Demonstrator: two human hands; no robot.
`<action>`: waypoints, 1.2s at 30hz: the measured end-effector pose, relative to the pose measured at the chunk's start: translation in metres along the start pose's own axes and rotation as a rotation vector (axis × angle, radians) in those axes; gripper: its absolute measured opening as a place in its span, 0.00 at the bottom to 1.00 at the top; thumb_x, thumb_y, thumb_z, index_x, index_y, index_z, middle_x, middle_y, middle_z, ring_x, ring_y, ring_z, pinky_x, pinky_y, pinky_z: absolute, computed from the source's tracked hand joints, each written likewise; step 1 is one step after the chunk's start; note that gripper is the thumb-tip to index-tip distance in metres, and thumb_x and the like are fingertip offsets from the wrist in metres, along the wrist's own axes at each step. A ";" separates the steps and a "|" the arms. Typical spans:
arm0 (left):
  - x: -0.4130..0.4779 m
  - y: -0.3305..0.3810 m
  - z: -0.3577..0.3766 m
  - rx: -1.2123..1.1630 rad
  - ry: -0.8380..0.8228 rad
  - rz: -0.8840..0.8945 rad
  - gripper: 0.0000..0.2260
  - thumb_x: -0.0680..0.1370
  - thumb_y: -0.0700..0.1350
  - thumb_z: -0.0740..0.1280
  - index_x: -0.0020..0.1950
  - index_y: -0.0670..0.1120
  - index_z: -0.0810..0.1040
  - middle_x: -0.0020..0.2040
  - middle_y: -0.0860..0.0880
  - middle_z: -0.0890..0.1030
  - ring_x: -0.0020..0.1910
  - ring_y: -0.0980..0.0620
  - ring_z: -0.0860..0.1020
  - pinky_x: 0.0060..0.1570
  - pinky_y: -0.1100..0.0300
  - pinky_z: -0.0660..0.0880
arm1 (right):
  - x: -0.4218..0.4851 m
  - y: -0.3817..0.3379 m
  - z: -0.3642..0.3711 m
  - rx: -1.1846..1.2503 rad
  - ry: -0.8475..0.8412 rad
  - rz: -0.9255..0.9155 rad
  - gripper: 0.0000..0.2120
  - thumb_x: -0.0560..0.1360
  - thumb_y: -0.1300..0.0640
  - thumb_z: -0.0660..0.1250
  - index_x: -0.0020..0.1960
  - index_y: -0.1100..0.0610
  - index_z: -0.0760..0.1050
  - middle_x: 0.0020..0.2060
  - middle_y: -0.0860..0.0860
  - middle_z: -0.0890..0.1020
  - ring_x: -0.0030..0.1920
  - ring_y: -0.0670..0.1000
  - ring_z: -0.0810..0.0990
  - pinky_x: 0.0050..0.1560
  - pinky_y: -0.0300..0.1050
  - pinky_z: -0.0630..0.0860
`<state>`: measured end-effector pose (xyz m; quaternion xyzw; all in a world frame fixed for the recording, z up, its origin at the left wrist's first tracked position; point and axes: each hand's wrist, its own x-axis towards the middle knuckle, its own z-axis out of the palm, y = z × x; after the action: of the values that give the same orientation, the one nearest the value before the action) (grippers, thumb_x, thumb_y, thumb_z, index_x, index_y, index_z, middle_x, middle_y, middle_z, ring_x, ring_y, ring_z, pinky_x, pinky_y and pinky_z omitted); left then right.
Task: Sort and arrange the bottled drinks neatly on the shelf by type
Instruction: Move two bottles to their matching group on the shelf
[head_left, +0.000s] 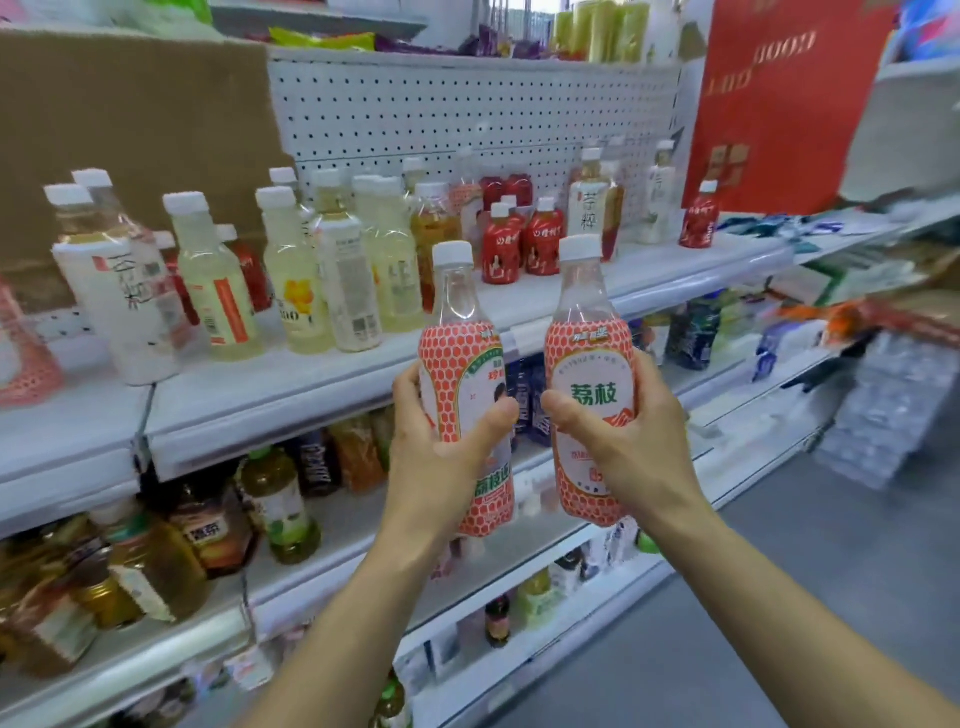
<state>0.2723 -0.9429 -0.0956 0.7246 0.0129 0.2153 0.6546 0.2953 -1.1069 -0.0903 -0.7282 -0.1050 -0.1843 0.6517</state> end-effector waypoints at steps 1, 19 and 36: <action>0.007 -0.002 0.014 0.003 -0.007 0.001 0.29 0.70 0.54 0.77 0.67 0.57 0.67 0.52 0.62 0.82 0.49 0.64 0.81 0.53 0.54 0.80 | 0.010 0.006 -0.011 -0.003 0.006 0.001 0.24 0.68 0.52 0.79 0.58 0.51 0.73 0.46 0.46 0.83 0.43 0.42 0.83 0.40 0.35 0.79; 0.181 -0.018 0.280 -0.120 -0.144 0.014 0.30 0.67 0.58 0.75 0.65 0.60 0.66 0.52 0.62 0.82 0.46 0.65 0.82 0.45 0.61 0.79 | 0.258 0.102 -0.178 -0.032 0.066 -0.031 0.21 0.68 0.52 0.78 0.57 0.48 0.74 0.45 0.44 0.83 0.43 0.39 0.83 0.38 0.32 0.77; 0.336 -0.028 0.515 -0.031 0.197 0.010 0.23 0.72 0.57 0.73 0.63 0.56 0.69 0.51 0.56 0.81 0.48 0.59 0.82 0.50 0.55 0.79 | 0.502 0.202 -0.328 0.033 -0.204 -0.064 0.20 0.67 0.49 0.77 0.55 0.45 0.72 0.42 0.40 0.82 0.41 0.38 0.82 0.34 0.30 0.76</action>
<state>0.7540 -1.3231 -0.0489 0.6896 0.0703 0.2890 0.6603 0.7890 -1.5010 -0.0439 -0.7288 -0.1969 -0.1279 0.6432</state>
